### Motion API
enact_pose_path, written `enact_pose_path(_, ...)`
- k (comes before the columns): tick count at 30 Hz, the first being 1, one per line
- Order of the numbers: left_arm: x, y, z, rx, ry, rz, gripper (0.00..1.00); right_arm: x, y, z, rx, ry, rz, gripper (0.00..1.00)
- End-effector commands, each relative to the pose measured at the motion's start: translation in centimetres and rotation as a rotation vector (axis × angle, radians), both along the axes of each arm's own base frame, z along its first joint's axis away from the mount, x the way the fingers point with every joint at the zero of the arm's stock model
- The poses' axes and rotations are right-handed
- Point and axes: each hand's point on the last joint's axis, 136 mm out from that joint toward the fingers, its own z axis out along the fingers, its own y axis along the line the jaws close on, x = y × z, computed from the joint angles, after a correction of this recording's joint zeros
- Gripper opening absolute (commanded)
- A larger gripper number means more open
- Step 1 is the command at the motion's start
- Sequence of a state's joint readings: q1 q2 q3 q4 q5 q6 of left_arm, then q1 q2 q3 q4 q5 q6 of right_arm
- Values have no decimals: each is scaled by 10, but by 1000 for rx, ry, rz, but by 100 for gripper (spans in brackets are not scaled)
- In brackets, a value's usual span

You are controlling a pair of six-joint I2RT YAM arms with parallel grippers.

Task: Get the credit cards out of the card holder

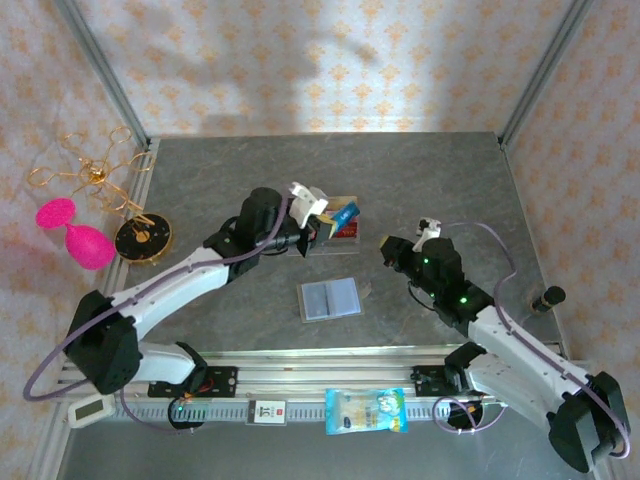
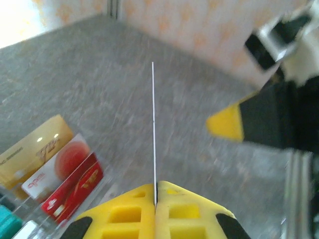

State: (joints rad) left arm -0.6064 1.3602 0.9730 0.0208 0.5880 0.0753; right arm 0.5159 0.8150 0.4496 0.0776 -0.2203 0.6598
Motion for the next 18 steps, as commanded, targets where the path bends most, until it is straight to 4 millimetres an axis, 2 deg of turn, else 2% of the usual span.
enact_pose_path(1, -18, 10, -43, 260, -54, -189, 0, -2, -11, 1, -3, -6, -5, 7)
enact_pose_path(5, -8, -2, -48, 263, -115, -252, 0, 3, -20, -2, -3, -4, -29, 7)
enact_pose_path(11, 17, -11, -83, 369, -75, -282, 0, 11, -24, -5, -4, 5, -39, 6)
enact_pose_path(16, 25, -17, -101, 401, -63, -314, 0, 17, -24, -8, -18, 8, -41, 6)
enact_pose_path(18, 34, -16, -108, 432, -58, -294, 0, 18, -23, -10, -16, 10, -37, 6)
